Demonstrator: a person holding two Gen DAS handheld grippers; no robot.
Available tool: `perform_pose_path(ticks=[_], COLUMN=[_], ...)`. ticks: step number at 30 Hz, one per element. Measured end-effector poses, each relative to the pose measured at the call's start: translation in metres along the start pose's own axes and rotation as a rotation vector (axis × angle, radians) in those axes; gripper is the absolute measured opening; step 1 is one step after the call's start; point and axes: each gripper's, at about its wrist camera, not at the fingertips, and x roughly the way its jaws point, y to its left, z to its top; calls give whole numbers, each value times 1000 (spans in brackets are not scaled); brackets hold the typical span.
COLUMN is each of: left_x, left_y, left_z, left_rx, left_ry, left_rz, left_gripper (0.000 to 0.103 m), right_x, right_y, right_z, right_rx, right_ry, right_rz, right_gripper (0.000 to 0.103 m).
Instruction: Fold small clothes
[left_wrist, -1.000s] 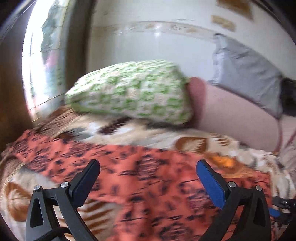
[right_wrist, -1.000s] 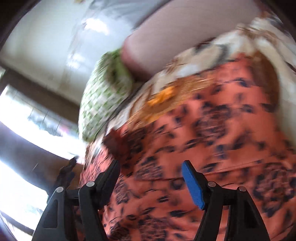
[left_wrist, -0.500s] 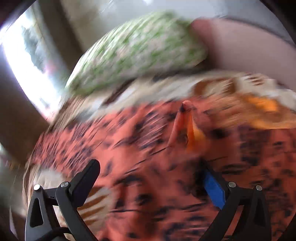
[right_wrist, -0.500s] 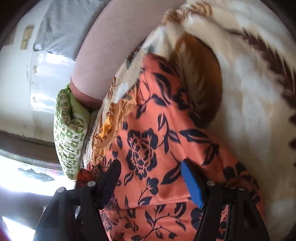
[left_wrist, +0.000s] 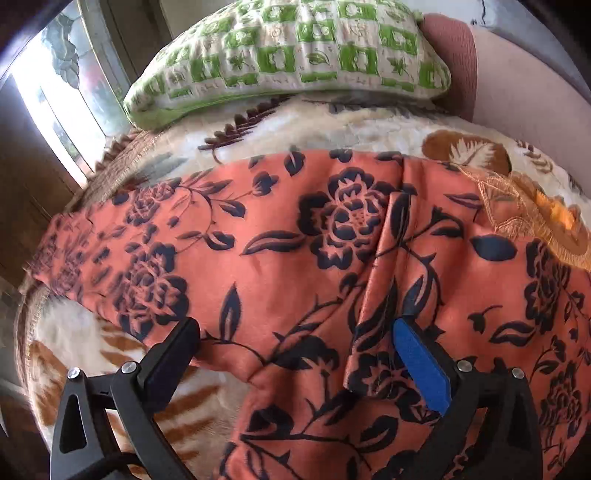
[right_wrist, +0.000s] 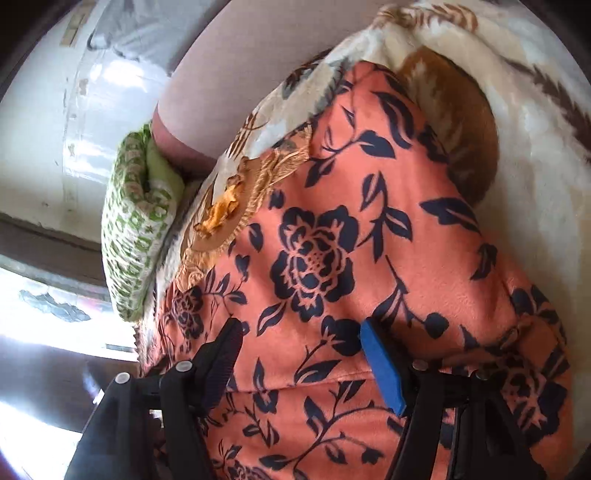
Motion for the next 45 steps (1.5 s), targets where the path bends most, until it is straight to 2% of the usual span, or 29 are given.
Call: perform_pose_path(ticks=[3,6,9,11,14,17,20,23,24,27,30,33,35,38,41,43,45], left_x=[-10,-29,-55,-74,-89,-94,-94,-79,-72,-46,-17,6,22,38,46,50,58], left_y=[2,14,35,63,105,173,238,316,332,378,402,410,410,406,405,406,406], left_z=[4,2,-1,-7,-13,-13,-18,-26,-30,-36,-34,-34,-28,-26,-21,-15,-10], left_rx=[4,-22,-70,-119,-202,-337,-461,-693,-757,-930,-1022,-1113,-1126,-1142,-1124,-1098,-1069], left_ry=[8,-54,-94,-133,-148,-119,-90,-58,-52,-29,-34,-57,-47,-70,-113,-139,-125], left_rz=[-15,-14,-81,-99,-76,-88,-62,-102,-105,-177,-230,-299,-342,-350,-329,-322,-307], left_gripper=[103,103,103,103,103,103,103,103,103,103,103,103,103,99,94,83,54], right_x=[-7,-12,-15,-14,-6,-3,-4,-4,-5,-8,-6,-2,0,3,6,8,10], right_y=[8,14,19,25,38,49,51,52,51,49,48,47,46,46,44,43,42], right_z=[-1,-9,-17,-23,-34,-40,-44,-45,-45,-41,-39,-37,-36,-34,-34,-33,-32], right_rx=[-30,-70,-80,-93,-138,-181,-195,-200,-196,-185,-185,-182,-180,-184,-187,-186,-185], right_ry=[-40,-62,-65,-49,-16,-4,2,1,0,-10,-7,1,6,11,19,24,24], right_rz=[20,18,66,94,115,123,138,137,140,147,145,138,136,133,127,126,124], right_gripper=[70,70,70,70,70,70,70,70,70,70,70,70,70,70,70,70,70])
